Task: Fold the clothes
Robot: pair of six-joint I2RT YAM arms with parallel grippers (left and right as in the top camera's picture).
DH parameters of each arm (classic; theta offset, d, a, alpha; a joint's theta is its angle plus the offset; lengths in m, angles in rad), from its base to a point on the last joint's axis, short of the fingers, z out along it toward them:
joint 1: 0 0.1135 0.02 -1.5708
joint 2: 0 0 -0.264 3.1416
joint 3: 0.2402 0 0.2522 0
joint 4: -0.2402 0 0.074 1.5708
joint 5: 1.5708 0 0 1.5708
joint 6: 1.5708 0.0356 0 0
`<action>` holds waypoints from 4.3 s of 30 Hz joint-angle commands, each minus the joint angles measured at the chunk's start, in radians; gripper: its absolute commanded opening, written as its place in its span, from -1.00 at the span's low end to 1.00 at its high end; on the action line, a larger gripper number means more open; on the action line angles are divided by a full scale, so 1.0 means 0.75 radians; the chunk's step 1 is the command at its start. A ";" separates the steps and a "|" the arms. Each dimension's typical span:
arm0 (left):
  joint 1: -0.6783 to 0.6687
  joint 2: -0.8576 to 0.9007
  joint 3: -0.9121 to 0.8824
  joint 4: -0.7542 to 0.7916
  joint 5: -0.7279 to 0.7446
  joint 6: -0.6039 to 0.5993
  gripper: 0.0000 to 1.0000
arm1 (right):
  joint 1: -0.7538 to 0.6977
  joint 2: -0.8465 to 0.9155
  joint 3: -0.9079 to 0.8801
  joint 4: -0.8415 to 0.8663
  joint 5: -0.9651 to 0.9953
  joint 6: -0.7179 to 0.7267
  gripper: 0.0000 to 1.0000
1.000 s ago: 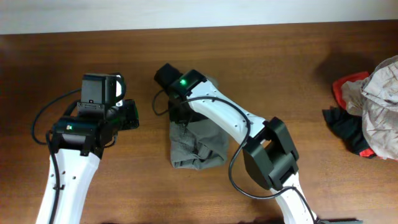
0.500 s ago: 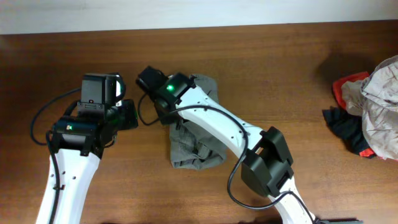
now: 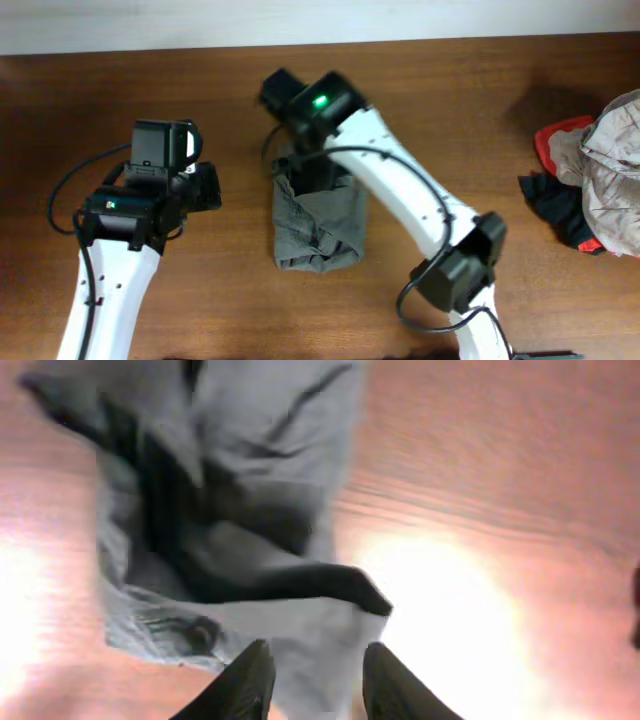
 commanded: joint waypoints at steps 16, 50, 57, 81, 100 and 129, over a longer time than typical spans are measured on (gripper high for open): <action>-0.001 -0.419 0.227 -0.087 -0.014 0.055 0.15 | 0.063 -0.482 0.019 -0.010 0.027 -0.008 -0.19; -0.001 -0.429 0.227 -0.077 0.042 0.056 0.26 | -0.184 -1.035 -0.742 0.213 0.062 0.158 0.51; -0.001 -0.429 0.227 -0.078 0.041 0.057 0.26 | -0.208 -0.939 -1.106 0.593 -0.019 0.158 -0.74; -0.001 -0.347 0.227 -0.077 0.042 0.056 0.26 | -0.183 -0.614 -1.374 1.196 -0.851 -0.251 -0.92; -0.001 -0.347 0.227 -0.077 0.042 0.056 0.26 | 0.055 -0.224 -1.377 1.344 -0.745 0.030 -0.92; -0.001 -0.242 0.226 -0.084 0.048 0.056 0.26 | -0.296 -0.243 -1.300 1.834 -0.838 0.020 -0.73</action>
